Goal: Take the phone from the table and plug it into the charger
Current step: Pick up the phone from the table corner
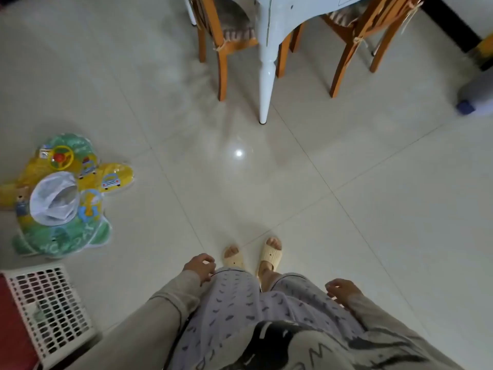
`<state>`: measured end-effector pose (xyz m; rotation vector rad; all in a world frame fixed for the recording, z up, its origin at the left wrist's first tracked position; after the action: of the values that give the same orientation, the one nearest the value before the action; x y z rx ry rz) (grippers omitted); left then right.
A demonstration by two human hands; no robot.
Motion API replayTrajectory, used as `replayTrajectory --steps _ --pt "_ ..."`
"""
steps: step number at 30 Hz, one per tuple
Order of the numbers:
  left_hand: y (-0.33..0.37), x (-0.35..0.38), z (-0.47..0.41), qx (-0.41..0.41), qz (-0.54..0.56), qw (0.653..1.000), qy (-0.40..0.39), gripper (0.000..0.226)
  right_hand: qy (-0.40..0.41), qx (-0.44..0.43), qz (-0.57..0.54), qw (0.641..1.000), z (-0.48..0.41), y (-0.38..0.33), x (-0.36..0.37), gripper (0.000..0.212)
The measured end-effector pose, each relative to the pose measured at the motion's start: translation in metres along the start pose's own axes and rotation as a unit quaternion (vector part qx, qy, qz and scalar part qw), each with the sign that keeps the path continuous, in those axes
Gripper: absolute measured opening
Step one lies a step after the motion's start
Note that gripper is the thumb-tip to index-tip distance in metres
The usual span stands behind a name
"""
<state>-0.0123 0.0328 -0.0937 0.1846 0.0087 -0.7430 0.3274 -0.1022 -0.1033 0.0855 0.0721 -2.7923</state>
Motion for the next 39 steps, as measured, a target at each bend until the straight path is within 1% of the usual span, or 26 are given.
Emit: replayTrajectory --steps 2,4,5,6,10,14,18,21,23,26,28,30,32,36,39 --pt "0.01 -0.005 -0.002 0.01 0.0 1.0 0.016 0.033 0.002 -0.03 -0.016 0.999 -0.003 -0.017 -0.012 0.021" --pt "0.015 -0.009 -0.006 0.016 0.011 1.0 0.023 0.036 -0.004 -0.048 -0.056 0.997 -0.003 -0.039 -0.024 0.011" --pt "0.017 -0.011 -0.007 0.014 0.023 0.999 0.025 0.038 -0.011 -0.062 -0.071 0.996 -0.003 -0.054 -0.03 0.009" --pt "0.017 -0.013 -0.01 0.013 0.033 0.999 0.03 0.038 -0.009 -0.079 -0.071 0.994 -0.002 -0.07 -0.038 0.01" --pt "0.013 -0.02 -0.017 -0.01 0.038 0.999 0.035 0.037 0.003 -0.148 -0.049 0.988 0.01 -0.133 -0.067 0.027" --pt "0.014 -0.033 -0.026 -0.031 0.04 0.998 0.032 0.037 0.006 -0.196 -0.06 0.979 0.02 -0.184 -0.088 0.029" --pt "0.033 -0.059 -0.04 -0.043 0.052 0.997 0.024 0.038 0.003 -0.199 -0.078 0.977 0.013 -0.216 -0.101 0.026" --pt "0.071 -0.09 -0.052 -0.039 0.046 0.998 0.022 0.036 0.004 -0.177 -0.105 0.979 0.001 -0.233 -0.112 0.019" --pt "0.103 -0.113 -0.058 -0.03 0.041 0.998 0.024 0.036 0.004 -0.153 -0.125 0.98 -0.006 -0.24 -0.116 0.018" --pt "0.168 -0.15 -0.064 0.001 0.036 0.999 0.027 0.032 0.013 -0.112 -0.154 0.982 -0.013 -0.25 -0.125 0.017" --pt "0.214 -0.167 -0.063 0.027 0.025 0.999 0.023 0.025 0.025 -0.095 -0.161 0.982 -0.016 -0.254 -0.13 0.015" --pt "0.26 -0.18 -0.06 0.054 0.015 0.998 0.015 0.013 0.033 -0.091 -0.175 0.98 -0.018 -0.259 -0.135 0.013" --pt "0.299 -0.19 -0.057 0.078 0.014 0.997 0.01 0.007 0.042 -0.087 -0.193 0.976 -0.018 -0.26 -0.143 0.011" --pt "0.356 -0.203 -0.048 0.126 0.048 0.991 -0.006 0.007 0.059 -0.082 -0.217 0.971 -0.017 -0.264 -0.16 0.011" --pt "0.379 -0.206 -0.044 0.144 0.067 0.987 -0.018 0.008 0.058 -0.075 -0.247 0.964 -0.017 -0.271 -0.174 0.012"
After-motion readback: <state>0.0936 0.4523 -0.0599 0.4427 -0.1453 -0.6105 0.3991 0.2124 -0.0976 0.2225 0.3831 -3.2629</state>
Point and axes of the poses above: each hand's wrist, its own z-axis away from the middle knuckle, its own x-axis out of the palm, y = z × x, the point moved 10 cm from there along -z, towards the middle knuckle, and after that the axes turned 14 degrees about -y, right-handed, at the moved point
